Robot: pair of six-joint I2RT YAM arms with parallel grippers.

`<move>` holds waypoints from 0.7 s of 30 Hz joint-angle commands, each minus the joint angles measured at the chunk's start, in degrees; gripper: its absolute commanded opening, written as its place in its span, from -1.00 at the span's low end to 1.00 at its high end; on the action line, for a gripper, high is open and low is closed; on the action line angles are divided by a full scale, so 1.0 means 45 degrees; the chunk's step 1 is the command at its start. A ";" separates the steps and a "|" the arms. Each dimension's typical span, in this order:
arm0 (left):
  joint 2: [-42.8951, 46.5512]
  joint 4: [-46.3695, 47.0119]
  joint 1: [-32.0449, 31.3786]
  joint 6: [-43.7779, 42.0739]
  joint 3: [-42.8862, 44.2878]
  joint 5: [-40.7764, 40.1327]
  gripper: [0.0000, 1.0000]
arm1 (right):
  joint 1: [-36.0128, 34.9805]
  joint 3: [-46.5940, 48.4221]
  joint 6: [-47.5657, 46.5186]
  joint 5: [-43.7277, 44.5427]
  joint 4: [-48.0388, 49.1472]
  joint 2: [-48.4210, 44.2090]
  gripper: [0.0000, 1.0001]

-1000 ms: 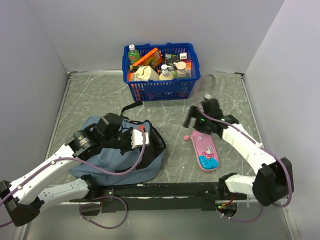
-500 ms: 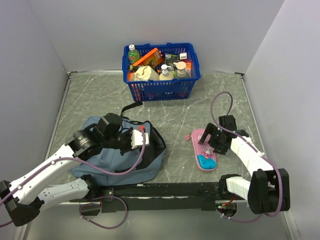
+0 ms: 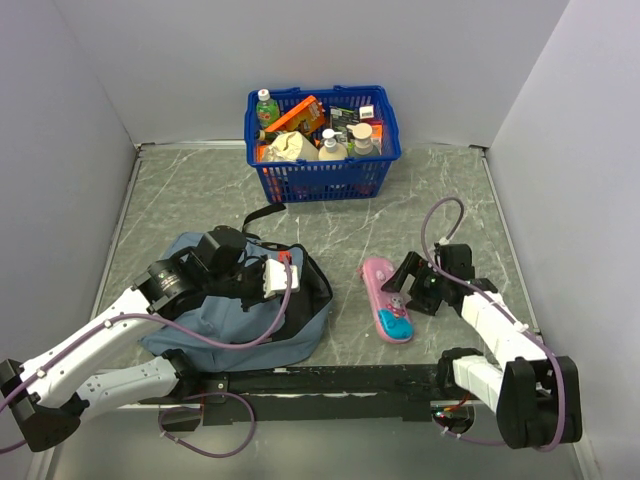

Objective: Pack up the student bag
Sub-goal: Pick up the stationery from the center of the board.

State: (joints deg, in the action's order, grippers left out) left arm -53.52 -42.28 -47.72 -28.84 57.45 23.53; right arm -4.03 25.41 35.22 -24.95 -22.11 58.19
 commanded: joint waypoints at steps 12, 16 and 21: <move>-0.0041 0.1154 -0.0156 0.0315 0.0573 0.1177 -0.98 | -0.0178 0.0019 -0.0405 0.0427 -0.1008 -0.1255 1.00; -0.0041 0.1251 -0.0137 0.0354 0.0690 0.1197 -0.98 | -0.0197 -0.0508 -0.0523 0.0019 -0.0070 -0.0355 1.00; -0.0002 0.1310 -0.0137 0.0335 0.0690 0.1178 -0.98 | -0.0704 -0.1309 0.0647 -0.2167 0.2389 0.0231 1.00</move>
State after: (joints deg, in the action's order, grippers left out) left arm -54.00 -42.19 -47.72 -27.90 57.52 24.38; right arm -5.10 22.26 34.68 -27.46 -21.74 57.91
